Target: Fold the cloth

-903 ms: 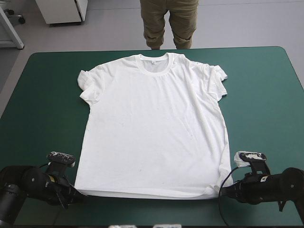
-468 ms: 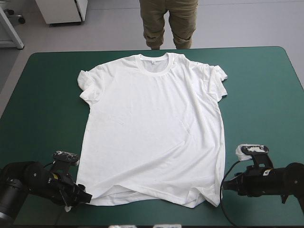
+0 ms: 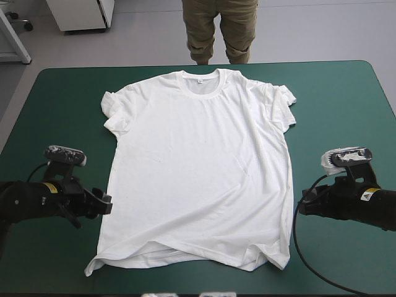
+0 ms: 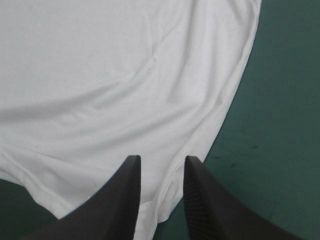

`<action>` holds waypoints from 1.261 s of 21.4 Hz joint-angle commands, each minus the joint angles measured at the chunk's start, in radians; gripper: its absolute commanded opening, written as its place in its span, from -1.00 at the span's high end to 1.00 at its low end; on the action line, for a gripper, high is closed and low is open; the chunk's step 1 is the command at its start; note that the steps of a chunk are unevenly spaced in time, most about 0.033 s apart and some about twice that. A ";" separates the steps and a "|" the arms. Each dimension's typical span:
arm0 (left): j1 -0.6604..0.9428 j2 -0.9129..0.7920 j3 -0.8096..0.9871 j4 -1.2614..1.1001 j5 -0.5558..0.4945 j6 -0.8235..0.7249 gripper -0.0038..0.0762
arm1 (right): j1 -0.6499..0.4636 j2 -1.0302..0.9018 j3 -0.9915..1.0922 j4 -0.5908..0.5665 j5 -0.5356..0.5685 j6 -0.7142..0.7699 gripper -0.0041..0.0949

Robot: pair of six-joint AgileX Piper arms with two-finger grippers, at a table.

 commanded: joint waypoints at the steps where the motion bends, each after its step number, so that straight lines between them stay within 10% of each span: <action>1: -0.001 0.079 -0.106 0.021 -0.090 -0.040 -0.28 | -0.009 0.012 -0.082 -0.004 -0.044 -0.012 0.33; 14: 0.106 0.689 -0.381 0.038 -0.240 -0.101 -0.28 | -0.009 0.215 -0.194 -0.017 -0.080 -0.019 0.33; 27: 0.066 0.942 -0.387 -0.117 -0.362 0.052 -0.23 | -0.009 0.228 -0.194 -0.014 -0.134 -0.027 0.33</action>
